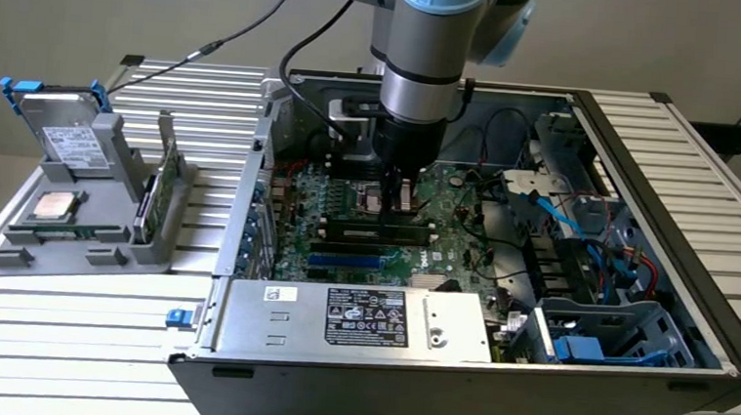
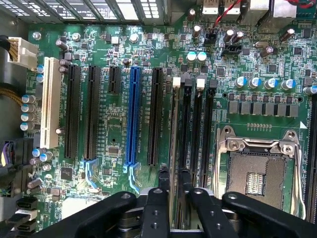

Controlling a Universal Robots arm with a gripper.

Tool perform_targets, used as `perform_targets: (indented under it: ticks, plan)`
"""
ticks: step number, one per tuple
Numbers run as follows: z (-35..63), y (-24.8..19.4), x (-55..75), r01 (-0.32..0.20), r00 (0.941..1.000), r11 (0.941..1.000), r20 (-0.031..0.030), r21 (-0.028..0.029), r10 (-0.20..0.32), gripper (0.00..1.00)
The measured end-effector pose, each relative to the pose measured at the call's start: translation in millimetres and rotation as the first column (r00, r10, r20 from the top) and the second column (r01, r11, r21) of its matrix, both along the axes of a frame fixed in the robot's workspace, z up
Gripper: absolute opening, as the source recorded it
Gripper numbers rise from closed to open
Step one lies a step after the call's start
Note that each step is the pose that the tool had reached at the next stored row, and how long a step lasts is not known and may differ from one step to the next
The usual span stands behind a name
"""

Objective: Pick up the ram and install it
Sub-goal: 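Insert the ram into the slot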

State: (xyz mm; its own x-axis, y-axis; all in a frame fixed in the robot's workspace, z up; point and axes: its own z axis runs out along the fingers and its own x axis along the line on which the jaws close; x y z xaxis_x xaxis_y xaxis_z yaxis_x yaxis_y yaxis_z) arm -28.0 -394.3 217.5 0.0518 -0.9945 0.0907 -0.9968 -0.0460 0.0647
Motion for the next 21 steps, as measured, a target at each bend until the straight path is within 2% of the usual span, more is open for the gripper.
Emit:
perform_targets:
  ticks: [1, 2, 4, 6, 7, 14, 16, 18, 19, 21]
  plan:
    - [0.0, 0.0, 0.0, 0.000, 1.0000, 1.0000, 0.0000, 0.0000, 0.000, 0.29]
    - [0.0, 0.0, 0.0, 0.000, 1.0000, 1.0000, 0.0000, -0.0001, 0.000, 0.29]
    - [0.6, -0.1, 0.0, 0.000, 1.0000, 1.0000, -0.0001, -0.0002, 0.000, 0.40]
    - [3.9, 0.0, 0.0, 0.000, 1.0000, 1.0000, -0.0001, -0.0002, 0.000, 0.40]
    - [6.6, 0.0, 0.0, 0.000, 1.0000, 1.0000, 0.0000, 0.0001, 0.000, 0.47]
    - [23.7, 0.0, 0.0, 0.000, 1.0000, 1.0000, 0.0001, 0.0001, 0.000, 0.47]
    - [23.9, 0.0, 0.0, 0.000, 1.0000, 1.0000, 0.0000, 0.0000, 0.000, 0.44]
    - [23.9, 0.0, 0.0, 0.000, 1.0000, 1.0000, 0.0001, 0.0000, 0.000, 0.31]
    - [23.9, 0.0, 0.0, 0.000, 1.0000, 1.0000, 0.0000, 0.0000, 0.000, 0.31]
    - [23.9, 0.0, 0.0, 0.000, 1.0000, 1.0000, 0.0000, -0.0001, 0.000, 0.20]
